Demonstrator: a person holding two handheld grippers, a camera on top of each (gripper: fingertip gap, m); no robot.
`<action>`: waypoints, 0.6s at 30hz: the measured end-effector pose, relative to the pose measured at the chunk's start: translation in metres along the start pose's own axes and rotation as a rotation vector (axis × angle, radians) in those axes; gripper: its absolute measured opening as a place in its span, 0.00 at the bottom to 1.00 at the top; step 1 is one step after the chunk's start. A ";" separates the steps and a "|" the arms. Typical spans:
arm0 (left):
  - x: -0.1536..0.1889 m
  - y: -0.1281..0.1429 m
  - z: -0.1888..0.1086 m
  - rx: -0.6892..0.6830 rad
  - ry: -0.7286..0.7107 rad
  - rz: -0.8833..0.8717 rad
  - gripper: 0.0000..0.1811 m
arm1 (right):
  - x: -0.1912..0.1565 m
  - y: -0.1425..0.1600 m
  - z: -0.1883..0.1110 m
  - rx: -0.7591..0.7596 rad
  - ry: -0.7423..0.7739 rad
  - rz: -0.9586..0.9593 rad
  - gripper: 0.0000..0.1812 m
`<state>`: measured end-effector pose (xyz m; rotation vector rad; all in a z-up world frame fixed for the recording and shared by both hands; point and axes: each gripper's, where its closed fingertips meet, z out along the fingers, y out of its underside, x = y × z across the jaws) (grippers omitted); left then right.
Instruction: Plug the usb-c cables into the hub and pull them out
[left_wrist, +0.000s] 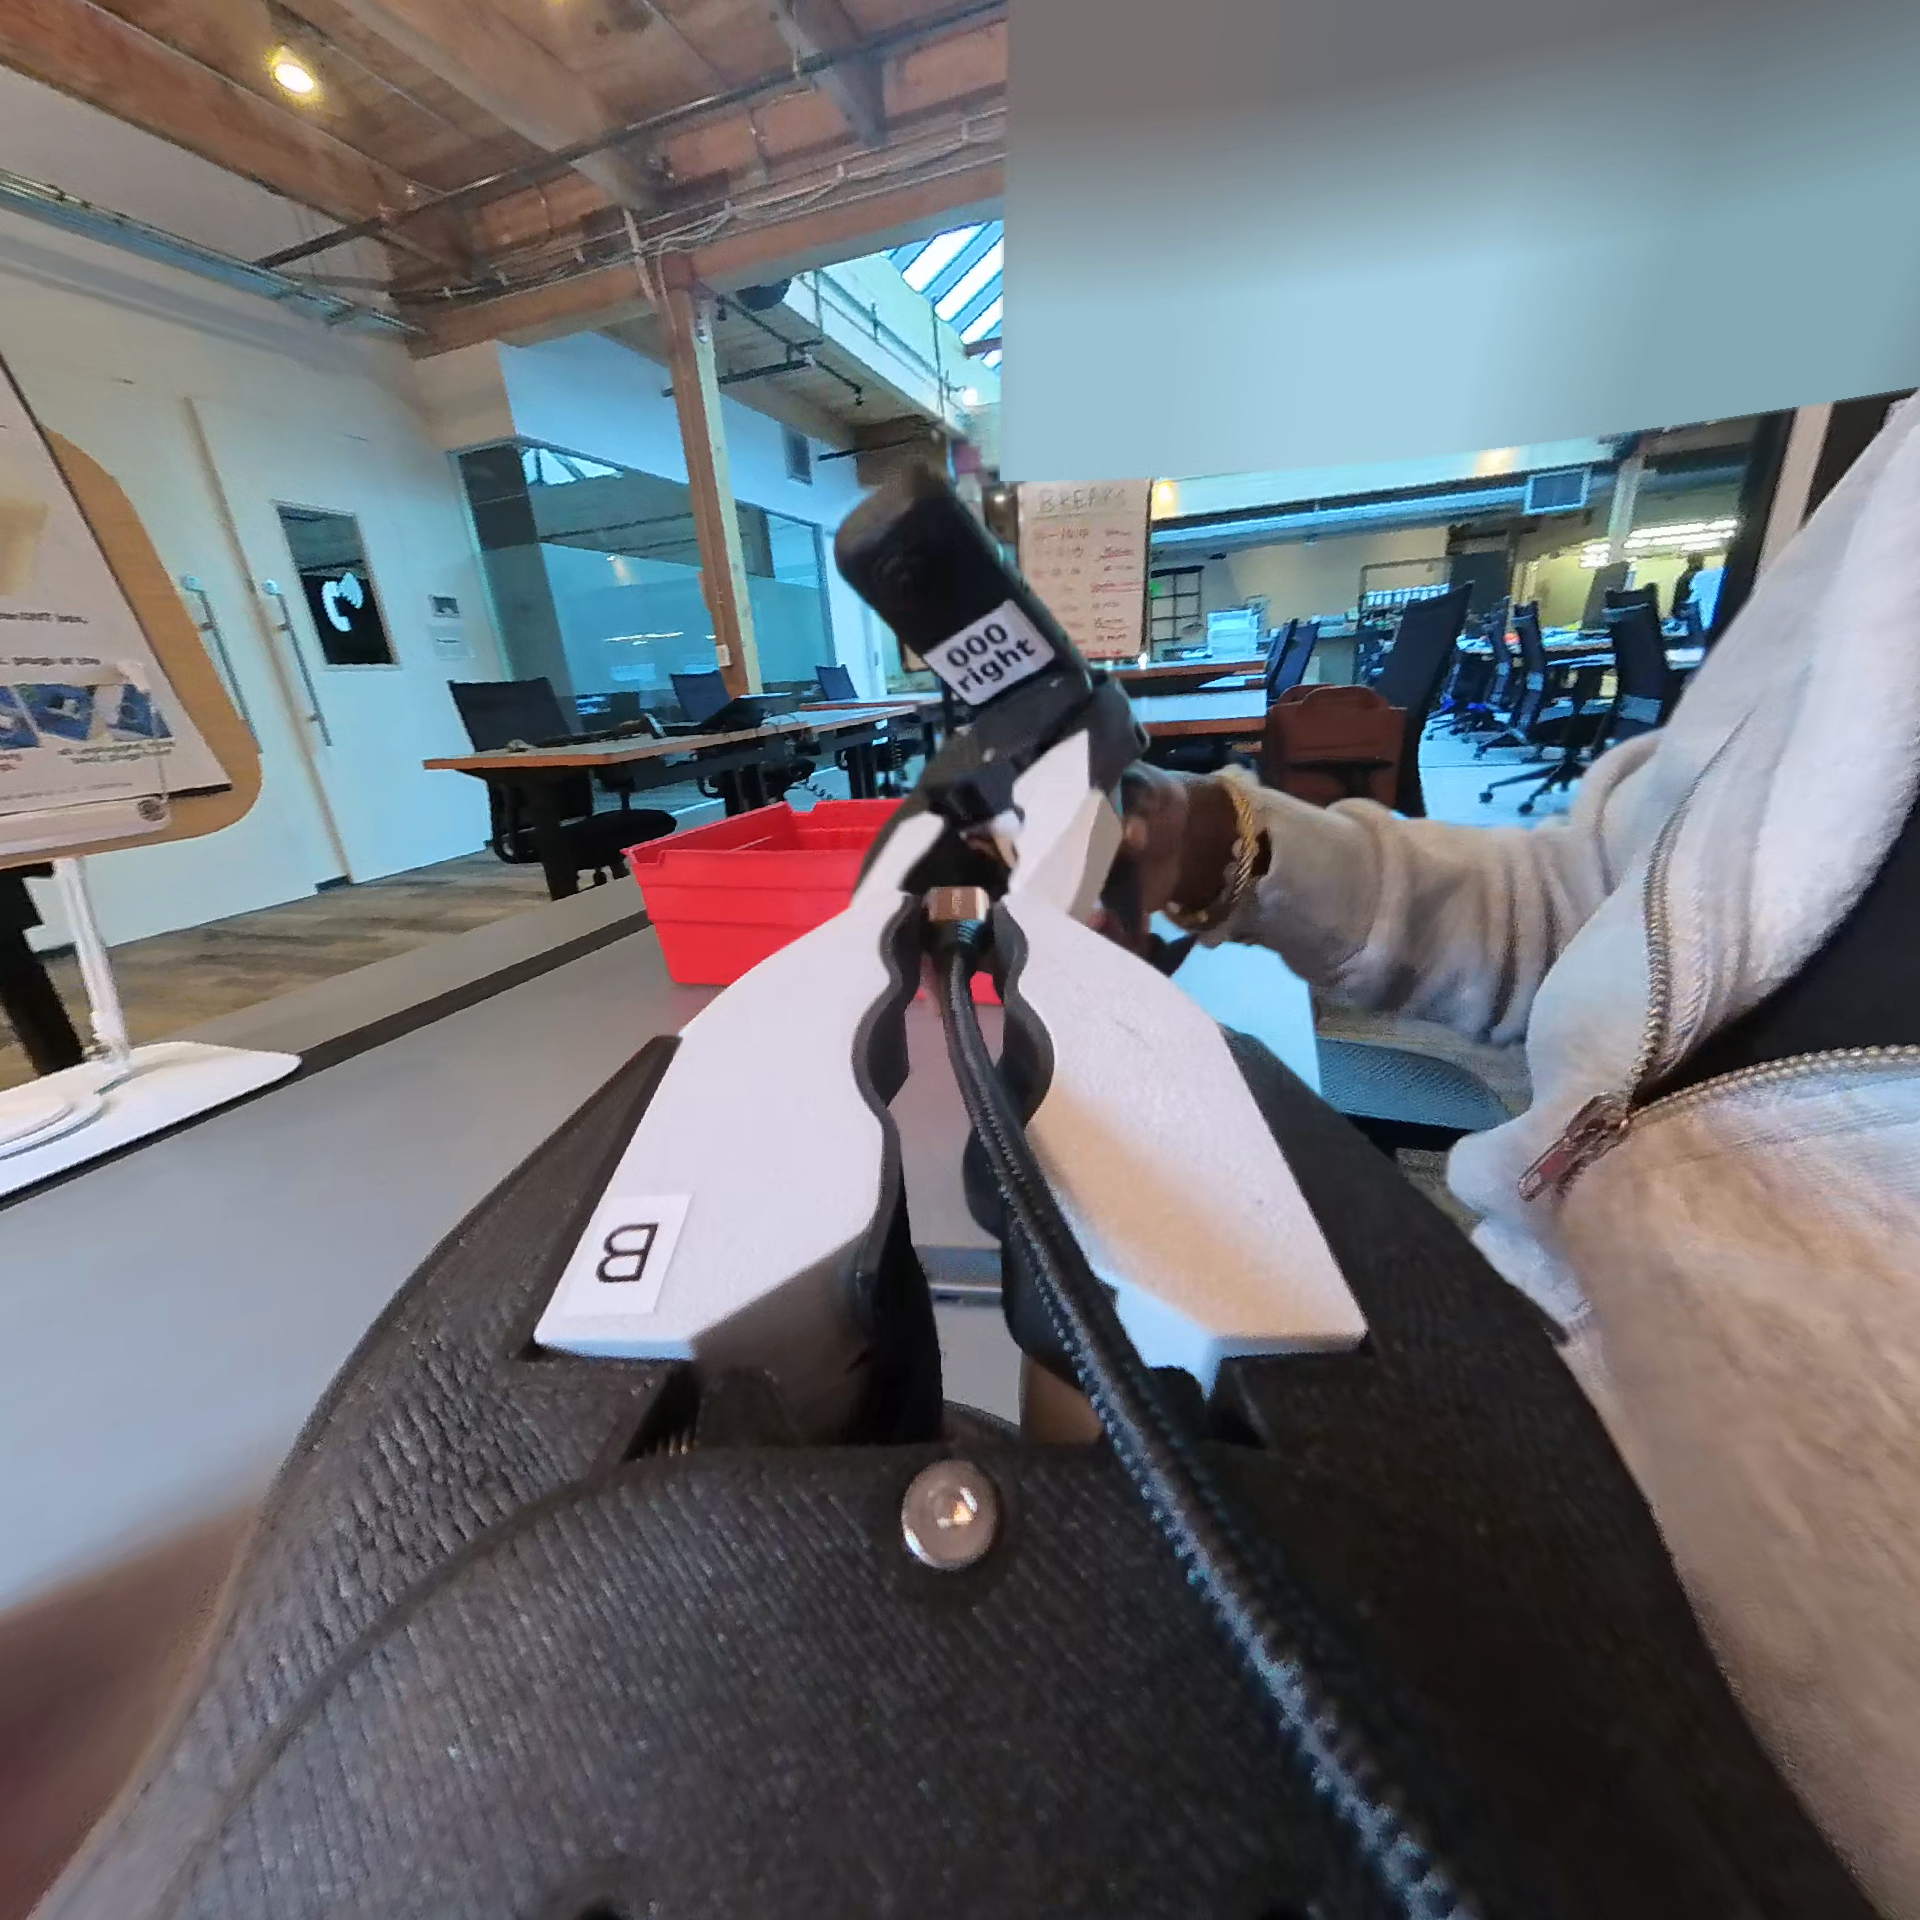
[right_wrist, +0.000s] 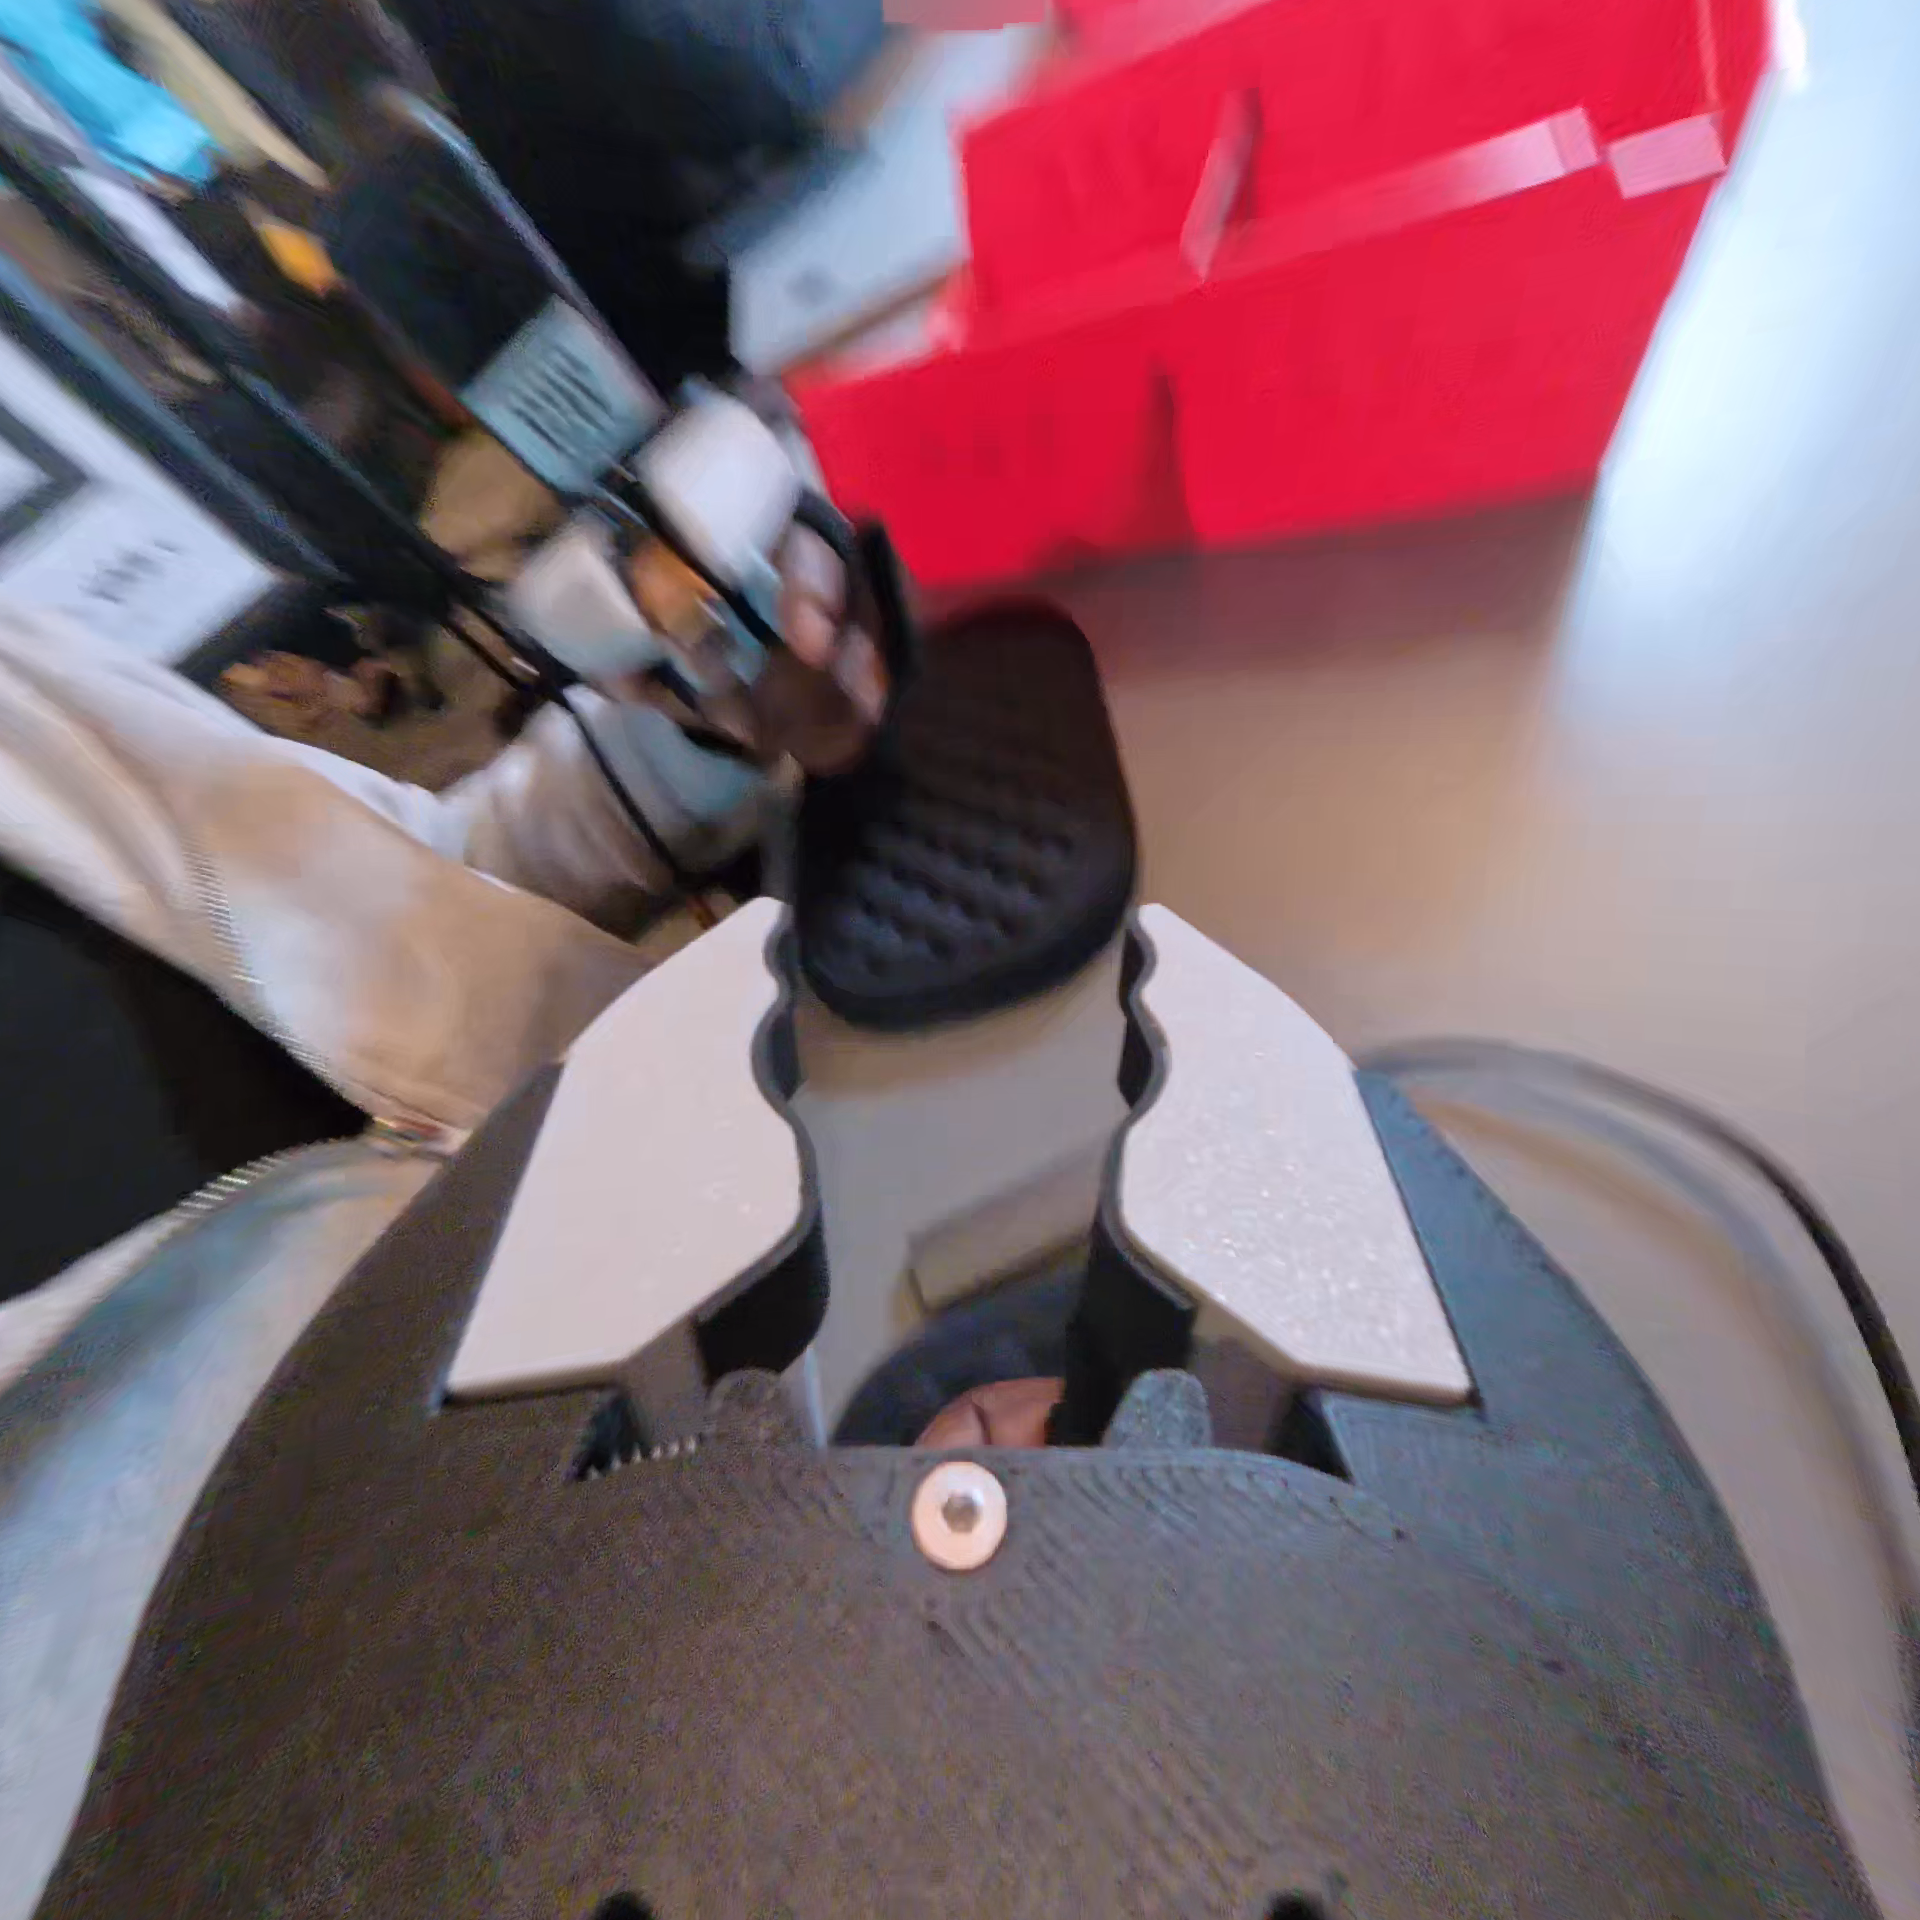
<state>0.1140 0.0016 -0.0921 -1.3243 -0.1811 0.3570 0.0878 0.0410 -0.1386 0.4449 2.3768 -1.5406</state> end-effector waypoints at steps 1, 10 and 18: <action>-0.001 0.001 -0.001 -0.001 -0.005 0.001 0.07 | 0.011 0.017 -0.002 -0.068 0.067 0.031 0.35; -0.005 0.006 -0.002 -0.004 -0.035 -0.002 0.07 | 0.036 0.098 0.010 -0.437 0.540 -0.019 0.41; -0.009 0.004 -0.004 0.026 -0.049 -0.018 0.07 | 0.052 0.094 0.031 -0.409 0.621 -0.048 0.17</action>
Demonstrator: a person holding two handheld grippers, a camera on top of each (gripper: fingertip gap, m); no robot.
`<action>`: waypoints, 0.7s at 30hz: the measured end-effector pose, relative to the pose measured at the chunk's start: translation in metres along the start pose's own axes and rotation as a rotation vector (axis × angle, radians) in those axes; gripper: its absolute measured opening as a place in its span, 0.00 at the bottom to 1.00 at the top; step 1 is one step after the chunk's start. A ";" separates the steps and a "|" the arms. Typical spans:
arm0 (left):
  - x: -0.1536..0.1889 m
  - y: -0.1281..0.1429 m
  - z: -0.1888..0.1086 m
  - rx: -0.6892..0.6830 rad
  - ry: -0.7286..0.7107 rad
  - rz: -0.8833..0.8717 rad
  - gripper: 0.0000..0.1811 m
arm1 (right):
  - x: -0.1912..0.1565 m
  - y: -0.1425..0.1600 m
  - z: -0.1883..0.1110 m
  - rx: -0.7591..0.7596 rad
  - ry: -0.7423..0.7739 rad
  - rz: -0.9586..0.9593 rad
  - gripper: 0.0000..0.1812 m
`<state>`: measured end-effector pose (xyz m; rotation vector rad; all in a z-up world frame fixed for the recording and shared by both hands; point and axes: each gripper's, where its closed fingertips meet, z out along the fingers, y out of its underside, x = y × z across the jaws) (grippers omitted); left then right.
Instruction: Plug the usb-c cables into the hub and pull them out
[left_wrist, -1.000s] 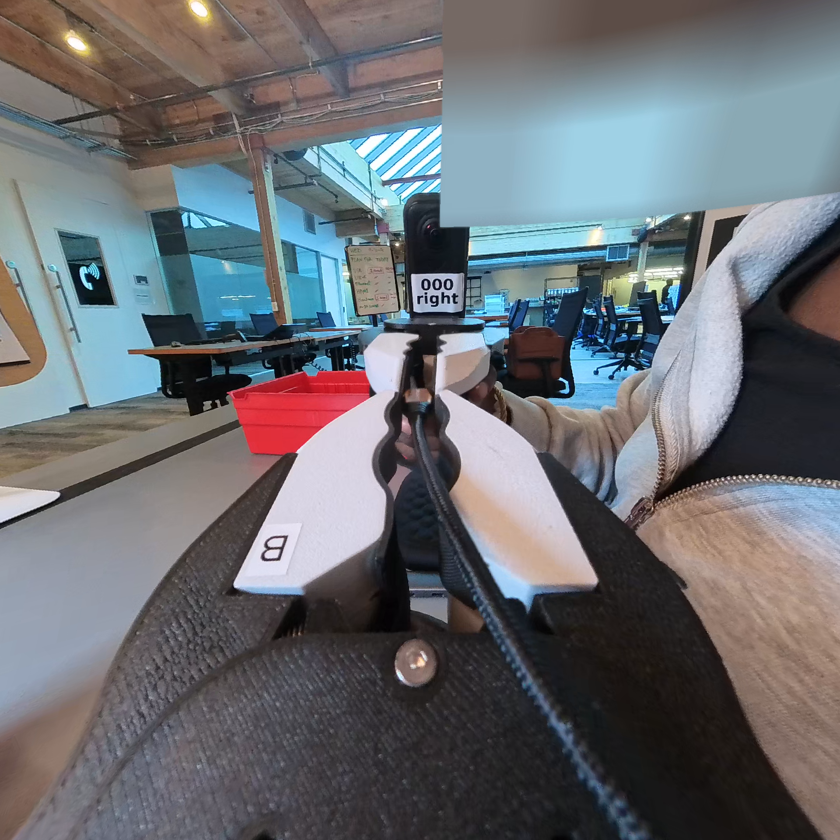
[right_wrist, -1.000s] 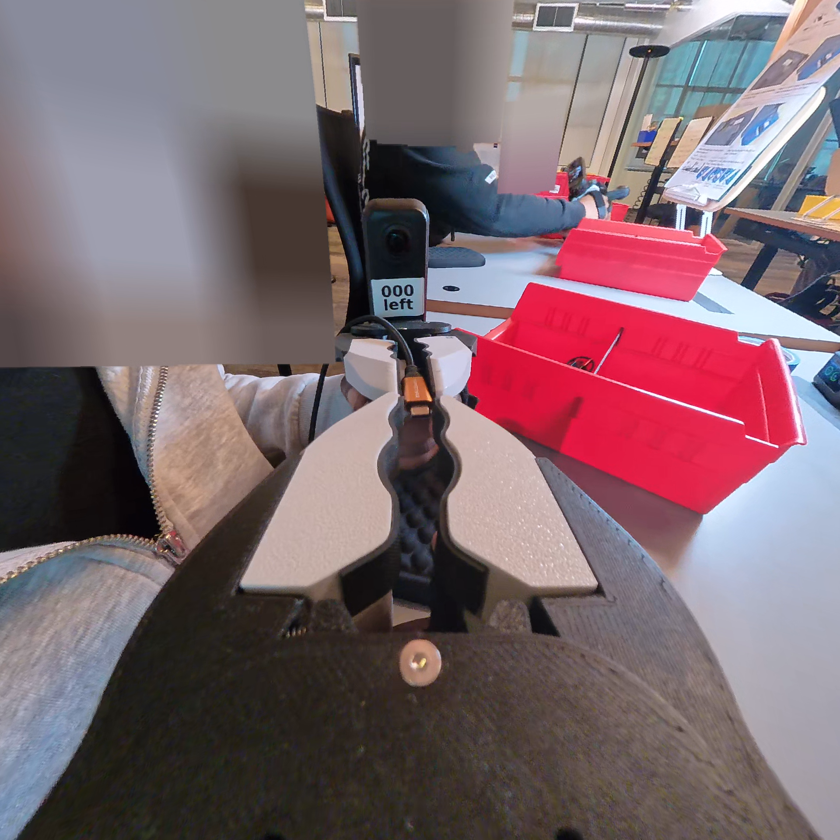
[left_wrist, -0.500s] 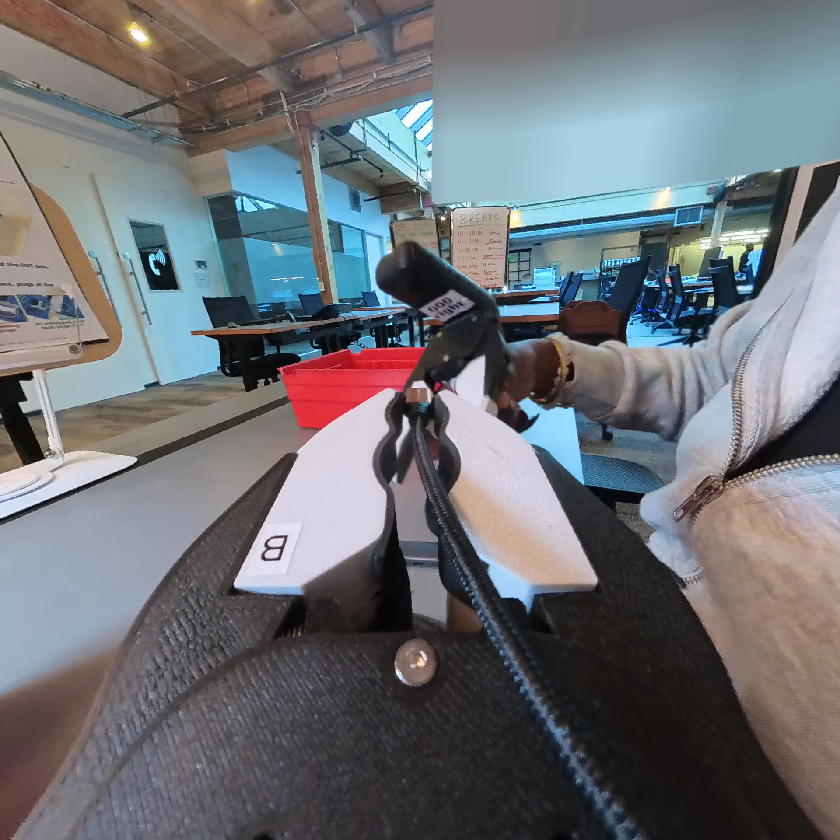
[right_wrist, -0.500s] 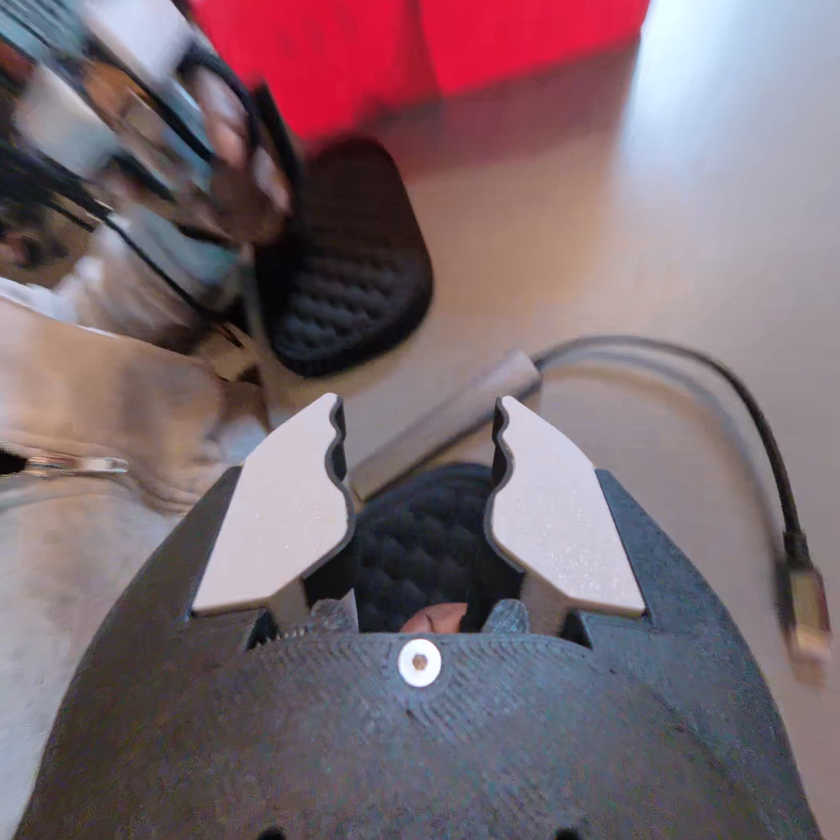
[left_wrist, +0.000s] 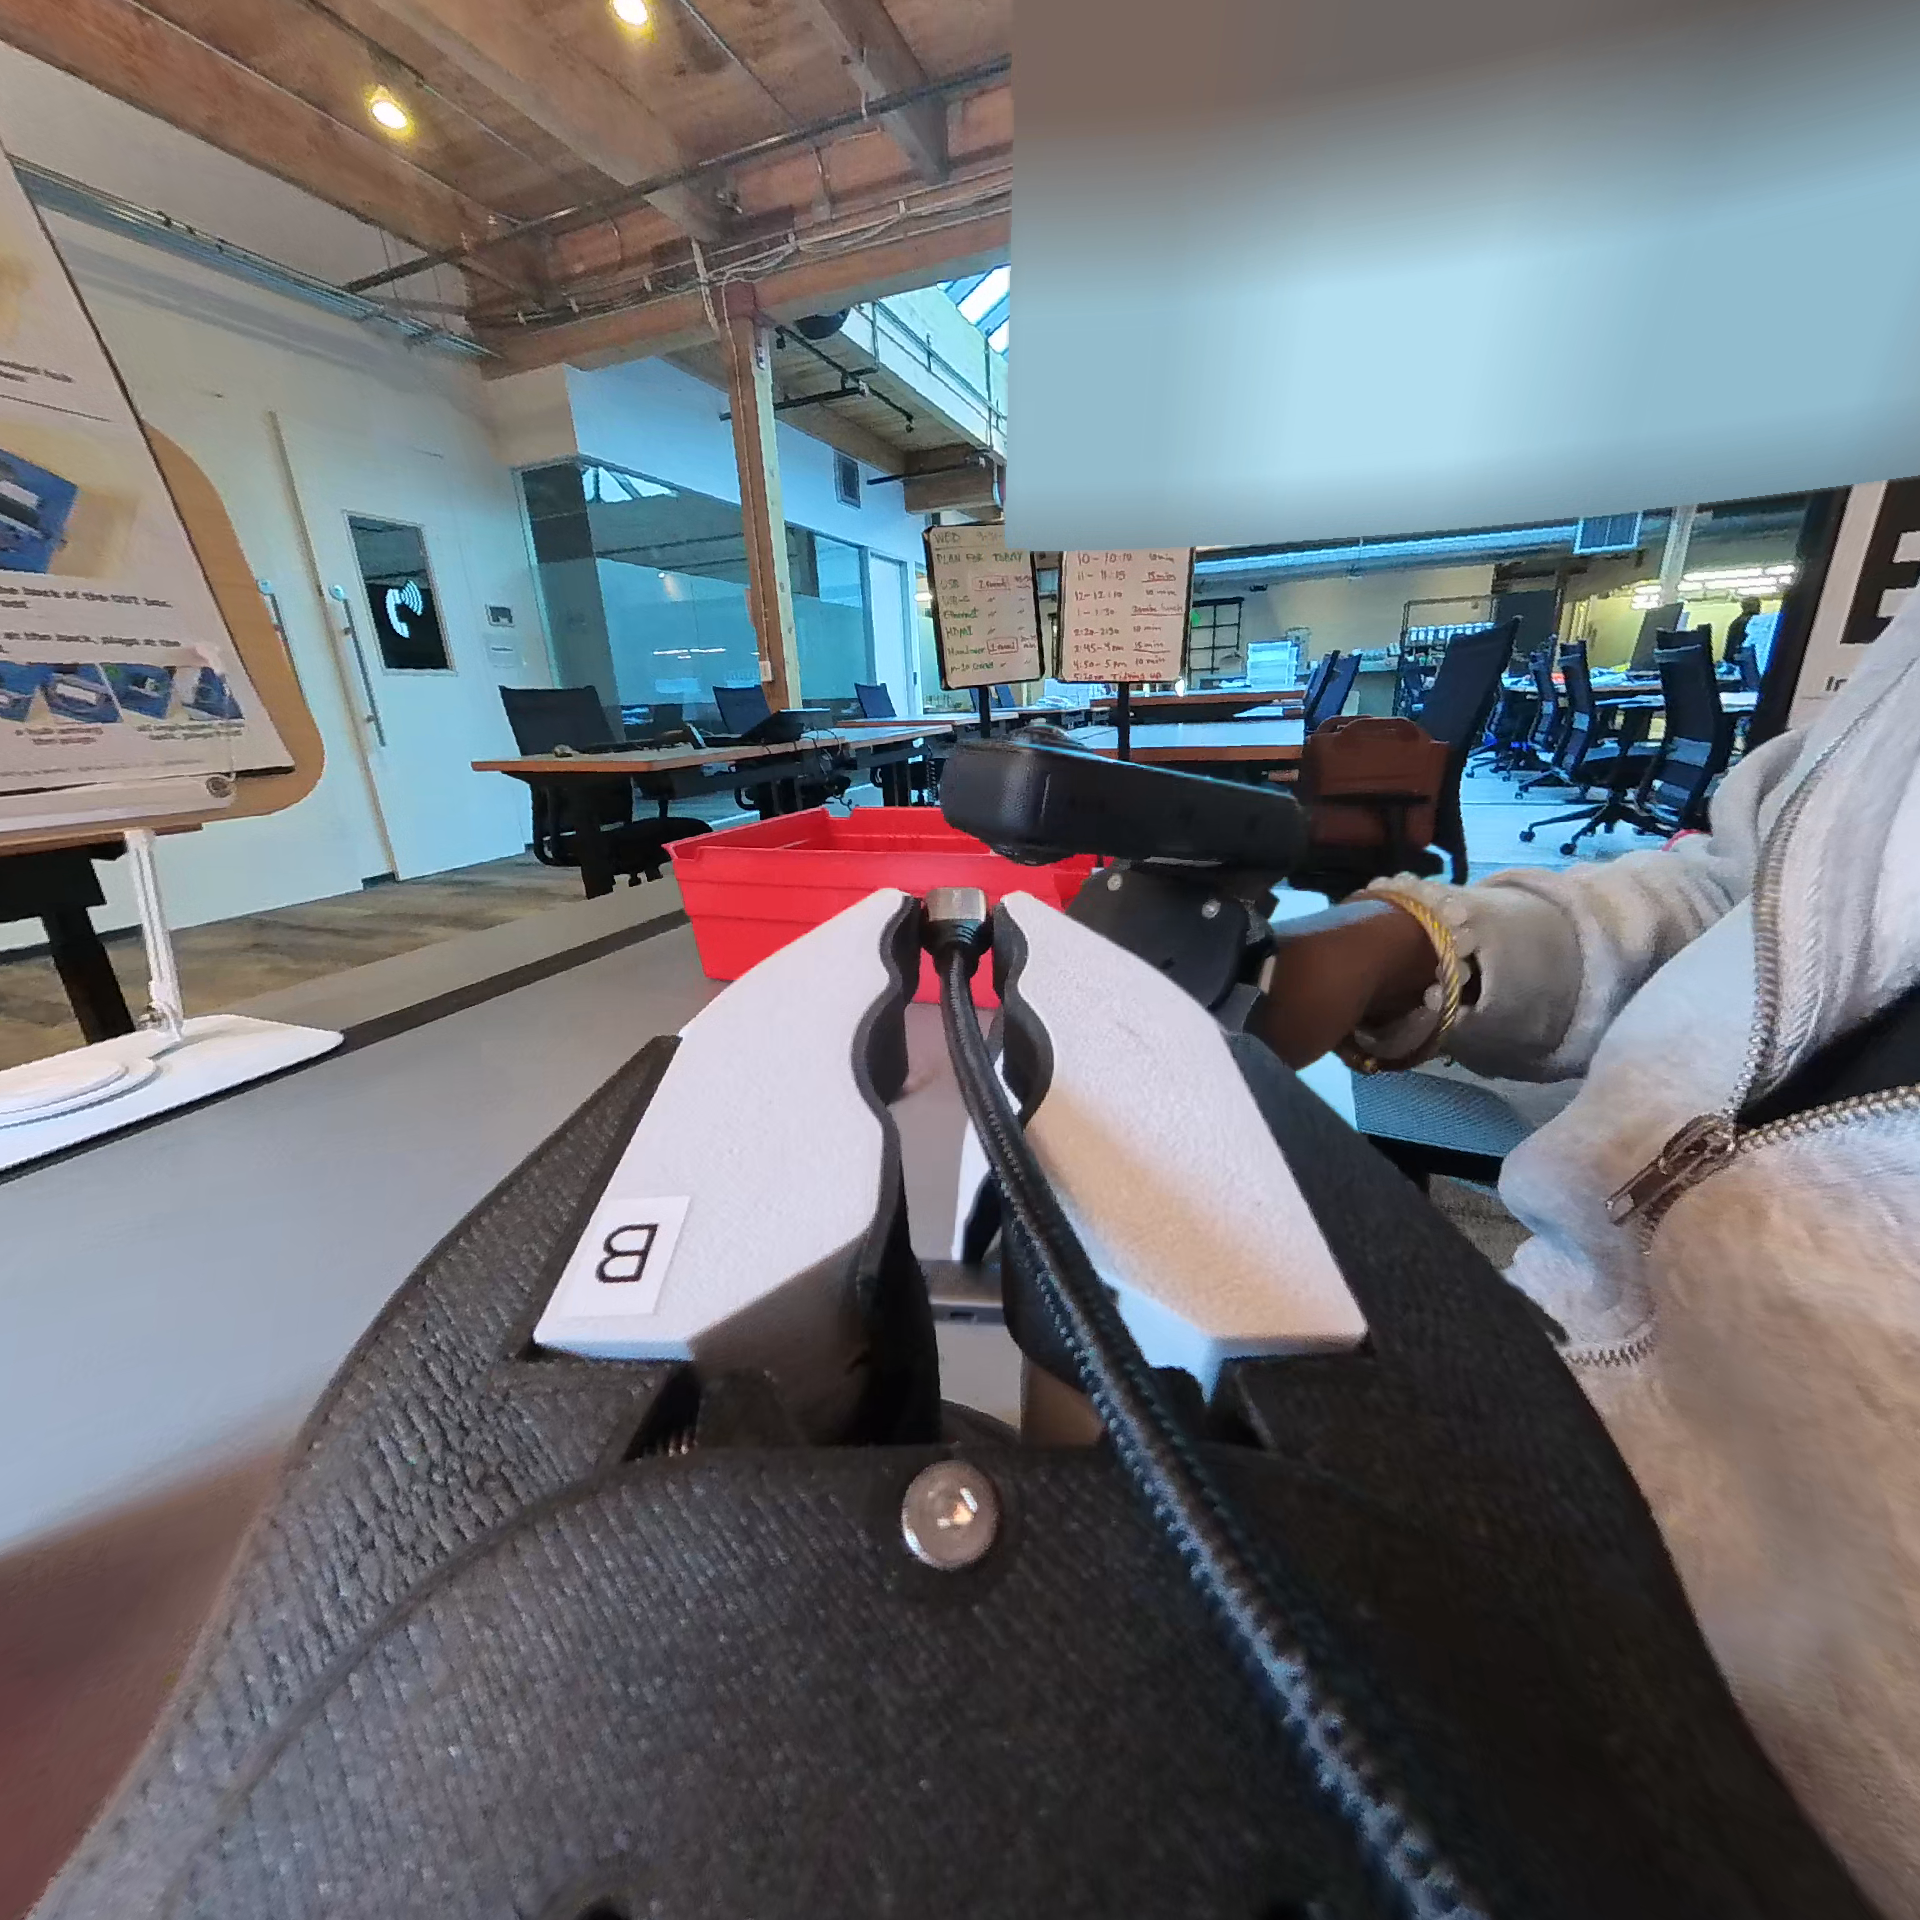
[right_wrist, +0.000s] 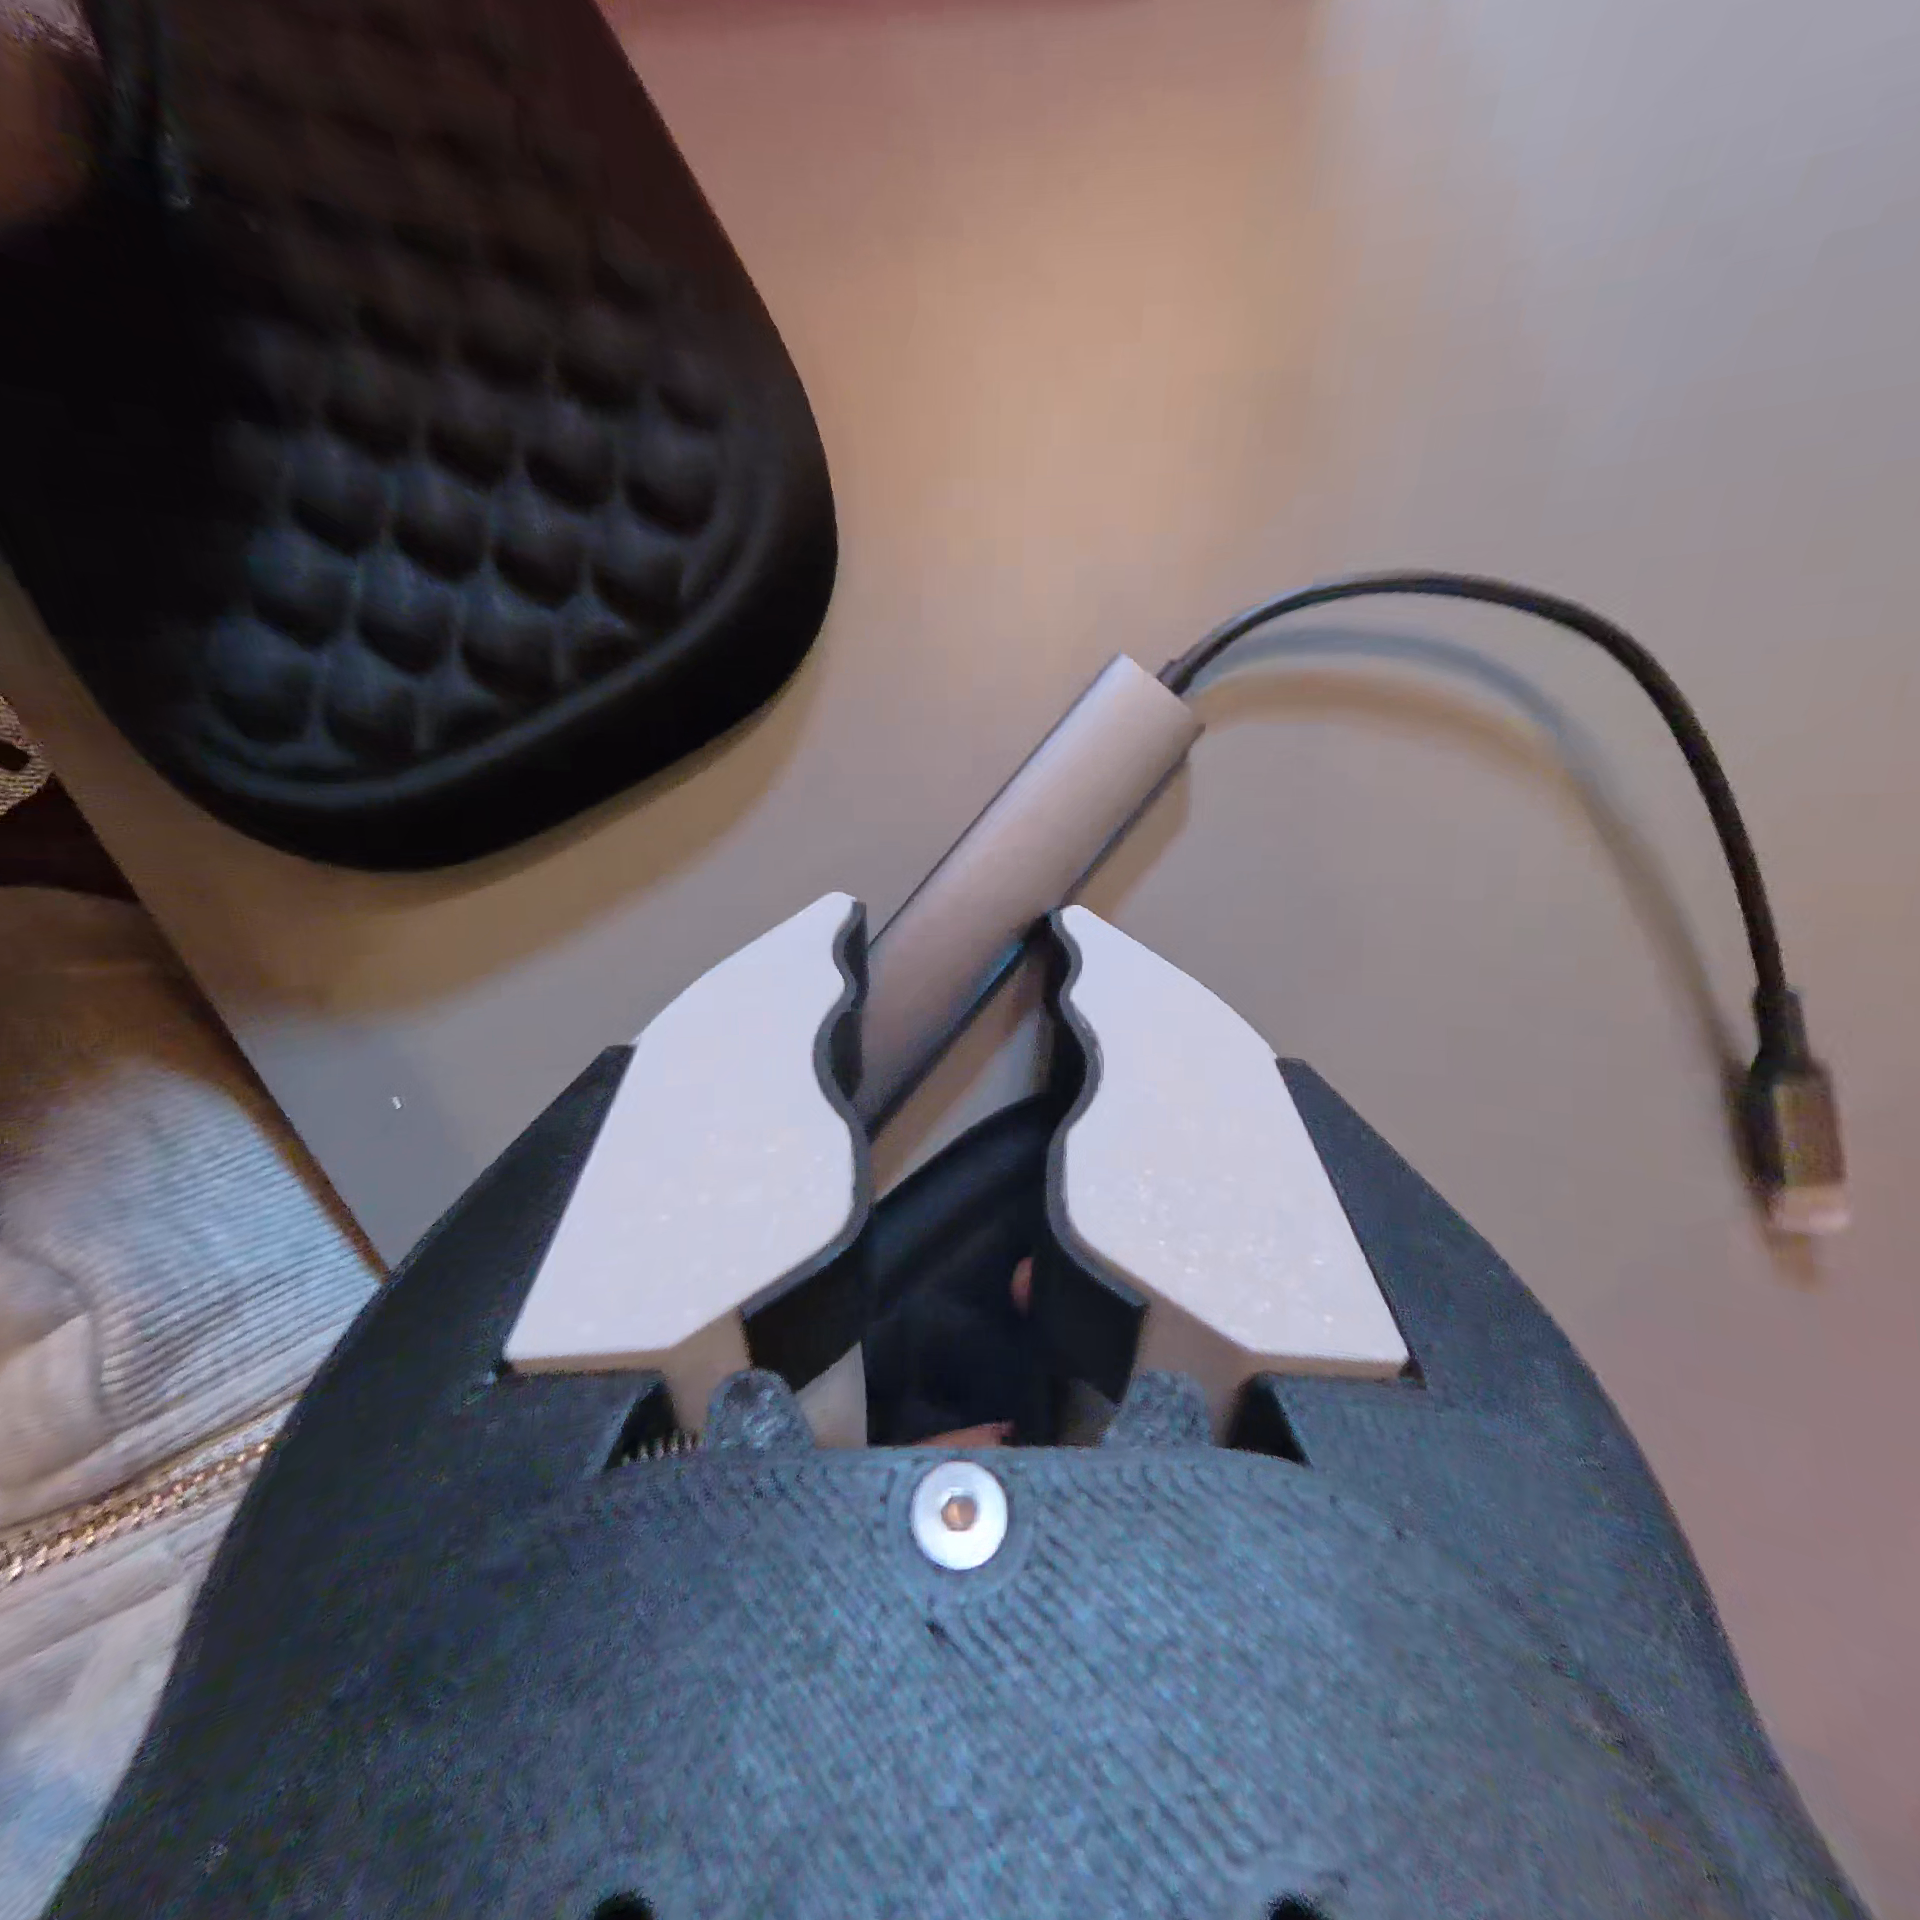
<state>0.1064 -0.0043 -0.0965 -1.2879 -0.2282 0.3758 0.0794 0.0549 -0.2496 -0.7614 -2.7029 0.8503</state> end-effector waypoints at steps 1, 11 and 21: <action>-0.001 0.000 0.000 0.004 -0.002 -0.003 0.07 | 0.001 -0.001 0.001 0.006 -0.008 -0.004 0.16; -0.006 0.002 -0.002 0.012 -0.016 -0.014 0.07 | 0.017 -0.023 -0.085 0.134 -0.073 0.022 0.13; -0.002 0.006 0.003 0.006 -0.001 -0.021 0.07 | 0.060 0.031 -0.137 -0.091 0.093 -0.018 0.12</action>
